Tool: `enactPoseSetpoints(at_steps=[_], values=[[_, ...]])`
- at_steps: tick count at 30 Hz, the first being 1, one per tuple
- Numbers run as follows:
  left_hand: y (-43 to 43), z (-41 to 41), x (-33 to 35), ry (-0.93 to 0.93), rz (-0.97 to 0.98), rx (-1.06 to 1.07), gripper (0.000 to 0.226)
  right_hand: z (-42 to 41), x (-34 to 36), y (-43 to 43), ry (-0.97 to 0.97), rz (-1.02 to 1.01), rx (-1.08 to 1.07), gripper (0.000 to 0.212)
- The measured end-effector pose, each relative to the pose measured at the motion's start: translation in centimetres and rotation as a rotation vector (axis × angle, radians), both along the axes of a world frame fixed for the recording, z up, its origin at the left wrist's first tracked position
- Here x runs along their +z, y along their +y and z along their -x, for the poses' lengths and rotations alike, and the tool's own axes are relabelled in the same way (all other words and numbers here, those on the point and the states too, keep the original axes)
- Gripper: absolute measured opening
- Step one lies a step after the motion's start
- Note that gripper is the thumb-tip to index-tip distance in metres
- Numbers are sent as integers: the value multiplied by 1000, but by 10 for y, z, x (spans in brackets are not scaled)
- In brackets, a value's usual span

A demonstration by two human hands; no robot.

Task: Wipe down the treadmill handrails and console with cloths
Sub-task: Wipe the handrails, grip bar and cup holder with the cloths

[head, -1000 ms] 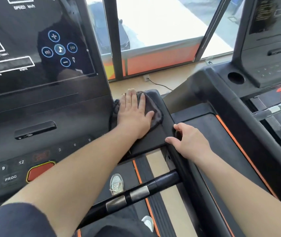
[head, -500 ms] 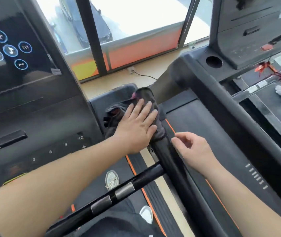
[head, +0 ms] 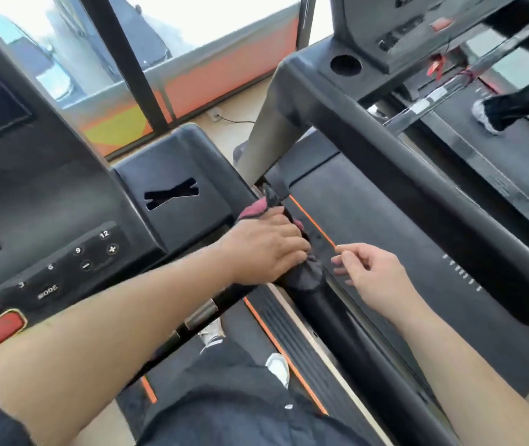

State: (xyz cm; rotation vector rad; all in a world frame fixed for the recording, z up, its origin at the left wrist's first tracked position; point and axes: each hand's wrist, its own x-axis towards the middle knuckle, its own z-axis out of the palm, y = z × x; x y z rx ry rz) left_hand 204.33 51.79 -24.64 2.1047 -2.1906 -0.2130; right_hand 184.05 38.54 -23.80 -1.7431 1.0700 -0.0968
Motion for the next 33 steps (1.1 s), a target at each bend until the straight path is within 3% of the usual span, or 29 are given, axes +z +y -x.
enactPoseSetpoints(at_steps=[3,5,8,10,14,17,19,21,23,25,29,33], values=[[-15,-19,-4,-122,14,381,47,11,6,4,-12,-36,-6,21],[-10,19,-6,-117,15,562,43,17,6,7,-21,-51,-24,21],[11,88,-15,48,75,364,36,17,9,12,-64,-36,-49,34],[18,82,-18,58,85,221,38,12,13,19,-87,34,10,36],[11,52,-12,109,43,330,51,-4,22,34,-175,153,201,33],[33,57,-8,185,199,410,37,-24,23,45,-259,235,350,41],[56,44,-6,142,328,614,26,-45,20,51,-219,325,424,46],[76,29,-3,152,180,857,25,-71,10,58,-79,457,537,53],[94,25,-6,231,56,926,29,-100,0,68,138,578,637,70],[112,27,-11,294,50,980,30,-129,-3,75,291,615,637,81],[141,27,-21,344,-93,1115,25,-171,-9,66,282,705,629,85],[144,35,-25,401,-37,1128,25,-162,-15,61,220,724,646,84]])
